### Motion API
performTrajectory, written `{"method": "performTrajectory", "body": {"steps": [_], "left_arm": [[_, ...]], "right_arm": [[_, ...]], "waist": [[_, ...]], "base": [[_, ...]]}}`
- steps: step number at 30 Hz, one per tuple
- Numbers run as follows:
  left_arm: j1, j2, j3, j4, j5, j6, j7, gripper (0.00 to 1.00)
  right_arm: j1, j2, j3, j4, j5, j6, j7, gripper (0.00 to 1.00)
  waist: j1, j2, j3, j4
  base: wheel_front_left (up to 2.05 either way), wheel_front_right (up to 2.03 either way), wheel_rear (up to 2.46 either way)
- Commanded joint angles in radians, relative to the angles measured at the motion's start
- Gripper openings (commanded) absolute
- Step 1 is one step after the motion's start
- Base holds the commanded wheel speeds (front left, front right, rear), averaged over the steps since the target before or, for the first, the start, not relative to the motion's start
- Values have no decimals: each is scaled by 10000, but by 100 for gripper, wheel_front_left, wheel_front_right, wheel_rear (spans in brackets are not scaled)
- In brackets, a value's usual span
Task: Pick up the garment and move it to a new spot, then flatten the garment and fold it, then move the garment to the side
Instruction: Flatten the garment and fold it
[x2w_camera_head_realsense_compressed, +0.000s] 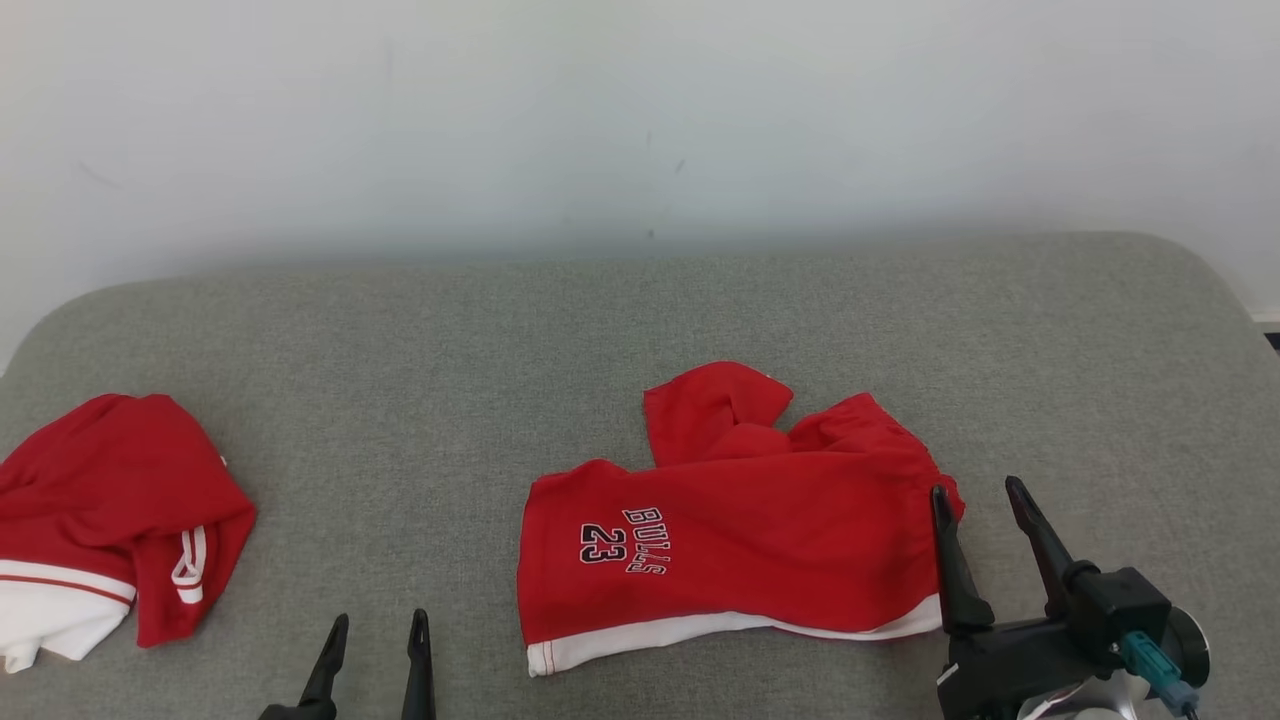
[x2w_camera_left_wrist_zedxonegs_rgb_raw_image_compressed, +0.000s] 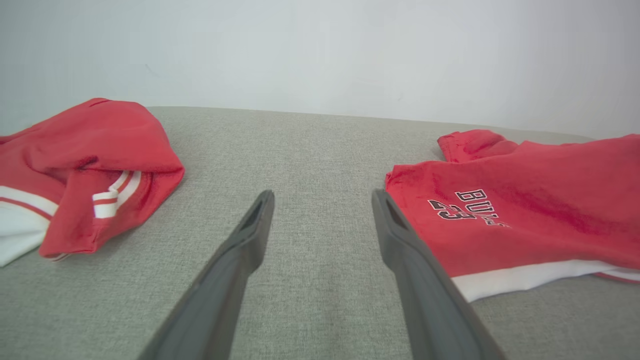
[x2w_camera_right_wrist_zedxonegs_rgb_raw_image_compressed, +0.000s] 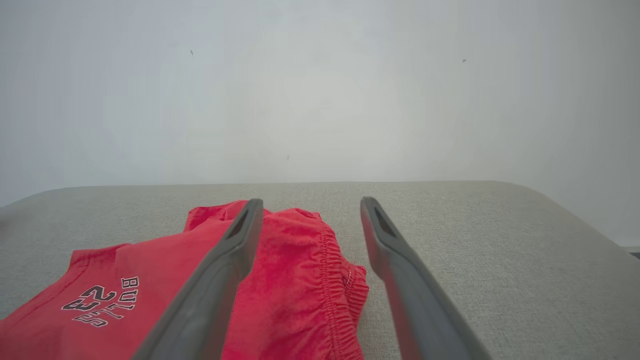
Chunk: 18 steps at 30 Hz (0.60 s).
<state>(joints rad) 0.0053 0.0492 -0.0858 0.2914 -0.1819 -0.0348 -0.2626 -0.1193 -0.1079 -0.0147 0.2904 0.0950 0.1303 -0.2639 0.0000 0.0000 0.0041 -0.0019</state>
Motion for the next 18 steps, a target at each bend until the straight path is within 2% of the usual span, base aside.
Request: {"method": "performTrajectory", "body": {"steps": [1,18], "left_arm": [[189,21,77,-91,62,-8,-34,100],[533,19,422,-218,280,-121,-34,100]], "right_arm": [[213,87,-19,-110,-123,10,-1,100],[955,441,-447,-74,-30,10,-2,100]], "waist": [[0,0,-35,25],[0,0,-394,30]], "base": [[0,0,0],[0,0,0]]}}
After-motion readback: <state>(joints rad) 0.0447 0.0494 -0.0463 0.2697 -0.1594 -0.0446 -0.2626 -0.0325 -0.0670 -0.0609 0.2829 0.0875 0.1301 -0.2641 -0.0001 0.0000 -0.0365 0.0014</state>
